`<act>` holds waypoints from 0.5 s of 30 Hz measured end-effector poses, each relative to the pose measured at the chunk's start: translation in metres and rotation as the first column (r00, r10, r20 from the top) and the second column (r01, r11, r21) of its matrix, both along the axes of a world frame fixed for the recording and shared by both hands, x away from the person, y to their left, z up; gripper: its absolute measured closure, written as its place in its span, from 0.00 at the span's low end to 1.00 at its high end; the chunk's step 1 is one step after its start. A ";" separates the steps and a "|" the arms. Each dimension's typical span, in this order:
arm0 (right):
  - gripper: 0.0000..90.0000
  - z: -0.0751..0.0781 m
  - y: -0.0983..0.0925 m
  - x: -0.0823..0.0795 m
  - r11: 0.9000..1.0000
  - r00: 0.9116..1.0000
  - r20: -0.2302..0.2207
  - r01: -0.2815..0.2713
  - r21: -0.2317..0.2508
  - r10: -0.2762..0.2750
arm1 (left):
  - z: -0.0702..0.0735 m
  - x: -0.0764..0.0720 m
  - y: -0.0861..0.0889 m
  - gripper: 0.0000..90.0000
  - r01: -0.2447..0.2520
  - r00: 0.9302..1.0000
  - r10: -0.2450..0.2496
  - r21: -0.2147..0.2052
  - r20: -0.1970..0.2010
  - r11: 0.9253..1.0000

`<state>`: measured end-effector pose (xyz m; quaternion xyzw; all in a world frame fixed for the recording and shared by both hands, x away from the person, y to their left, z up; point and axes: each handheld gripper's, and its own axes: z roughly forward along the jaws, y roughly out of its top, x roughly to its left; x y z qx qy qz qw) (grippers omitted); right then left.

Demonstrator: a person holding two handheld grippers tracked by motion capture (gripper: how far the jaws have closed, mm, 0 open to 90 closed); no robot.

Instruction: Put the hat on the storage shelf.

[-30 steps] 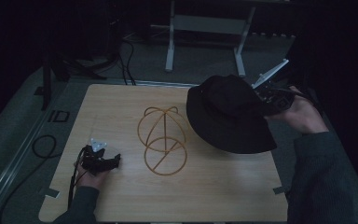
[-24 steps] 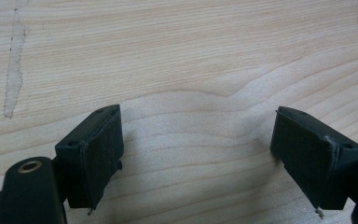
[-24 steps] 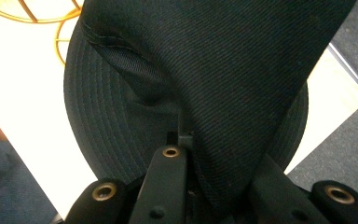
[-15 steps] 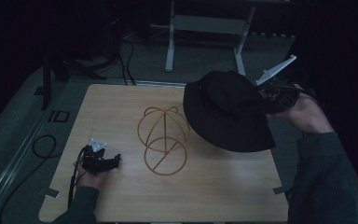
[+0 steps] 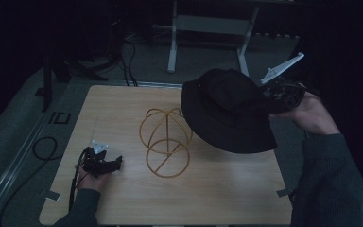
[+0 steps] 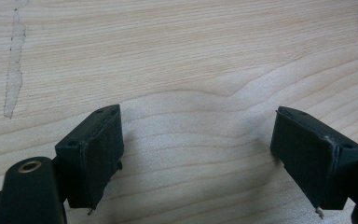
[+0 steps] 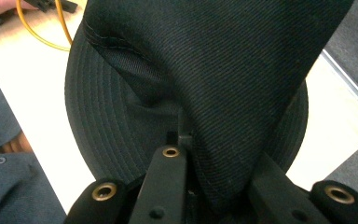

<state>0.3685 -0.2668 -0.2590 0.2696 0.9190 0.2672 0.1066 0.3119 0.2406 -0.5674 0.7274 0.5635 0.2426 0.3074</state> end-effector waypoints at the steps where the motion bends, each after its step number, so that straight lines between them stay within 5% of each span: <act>1: 0.97 0.000 0.000 0.000 1.000 1.000 0.001 -0.004 0.004 0.004 | 0.000 0.000 0.000 0.19 0.000 1.000 0.000 0.000 0.000 1.000; 15: 0.97 0.012 0.008 -0.004 0.995 0.998 0.021 -0.068 0.075 0.067 | 0.000 0.000 0.000 0.19 0.003 1.000 -0.003 0.002 -0.003 1.000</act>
